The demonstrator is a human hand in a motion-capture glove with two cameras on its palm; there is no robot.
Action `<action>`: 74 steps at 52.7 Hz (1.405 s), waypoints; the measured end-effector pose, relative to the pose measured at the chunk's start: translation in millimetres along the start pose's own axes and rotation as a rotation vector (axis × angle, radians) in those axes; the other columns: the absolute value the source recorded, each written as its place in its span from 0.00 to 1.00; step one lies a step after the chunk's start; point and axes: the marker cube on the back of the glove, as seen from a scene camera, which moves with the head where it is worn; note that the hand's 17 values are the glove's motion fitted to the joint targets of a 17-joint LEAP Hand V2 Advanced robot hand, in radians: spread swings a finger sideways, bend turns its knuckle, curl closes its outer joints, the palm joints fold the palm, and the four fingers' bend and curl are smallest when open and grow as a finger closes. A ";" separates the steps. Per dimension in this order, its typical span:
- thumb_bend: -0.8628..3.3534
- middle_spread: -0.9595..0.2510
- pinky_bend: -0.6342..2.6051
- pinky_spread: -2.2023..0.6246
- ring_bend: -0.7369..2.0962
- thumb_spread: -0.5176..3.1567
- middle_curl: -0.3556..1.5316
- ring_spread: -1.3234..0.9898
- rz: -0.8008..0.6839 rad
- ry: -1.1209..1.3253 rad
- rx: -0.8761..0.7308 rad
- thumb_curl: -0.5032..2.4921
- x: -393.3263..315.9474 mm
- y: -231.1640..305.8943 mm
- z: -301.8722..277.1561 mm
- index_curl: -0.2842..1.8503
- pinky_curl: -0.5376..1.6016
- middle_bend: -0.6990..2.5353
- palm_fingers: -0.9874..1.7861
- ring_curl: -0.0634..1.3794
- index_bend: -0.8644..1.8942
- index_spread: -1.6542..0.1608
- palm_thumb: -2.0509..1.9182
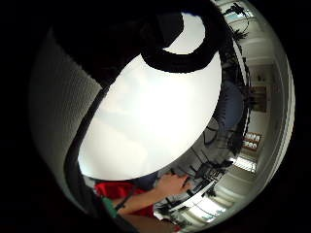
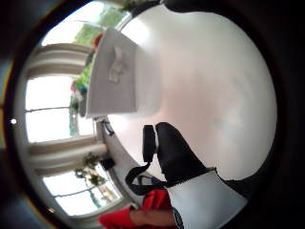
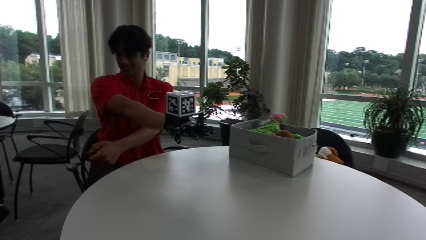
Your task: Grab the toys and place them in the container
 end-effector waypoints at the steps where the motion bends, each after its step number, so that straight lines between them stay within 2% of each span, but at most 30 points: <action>1: 0.20 0.72 0.52 0.82 0.33 0.46 0.31 0.56 -0.003 0.007 0.004 0.28 -0.2 1.8 -0.2 0.25 0.40 0.26 0.31 0.28 0.36 0.70 0.52; 12: 0.20 0.72 0.52 0.82 0.33 0.46 0.31 0.56 0.017 -0.017 -0.010 0.28 1.6 10.4 1.3 0.25 0.40 0.26 0.31 0.28 0.37 0.70 0.52; 18: 0.20 0.72 0.52 0.82 0.33 0.46 0.31 0.56 0.028 -0.008 0.002 0.28 13.2 -5.4 -3.8 0.25 0.40 0.26 0.31 0.28 0.36 0.70 0.52; 23: 0.20 0.72 0.52 0.82 0.33 0.46 0.31 0.56 0.016 -0.010 0.002 0.28 6.7 8.7 -3.1 0.25 0.40 0.26 0.30 0.27 0.36 0.70 0.52; 47: 0.20 0.72 0.52 0.82 0.33 0.46 0.31 0.57 0.024 -0.008 0.007 0.28 9.2 13.4 -3.2 0.25 0.40 0.26 0.31 0.27 0.37 0.70 0.52; 57: 0.20 0.72 0.52 0.82 0.33 0.47 0.31 0.56 0.043 -0.017 0.006 0.28 22.5 -7.7 -4.9 0.25 0.40 0.26 0.31 0.27 0.37 0.70 0.52; 68: 0.20 0.72 0.52 0.82 0.33 0.46 0.31 0.56 0.024 -0.019 -0.001 0.28 11.8 11.2 5.2 0.25 0.40 0.26 0.31 0.27 0.37 0.70 0.52; 74: 0.20 0.72 0.52 0.82 0.33 0.46 0.31 0.56 0.034 -0.023 -0.003 0.28 15.3 4.1 3.7 0.25 0.40 0.26 0.31 0.27 0.37 0.70 0.52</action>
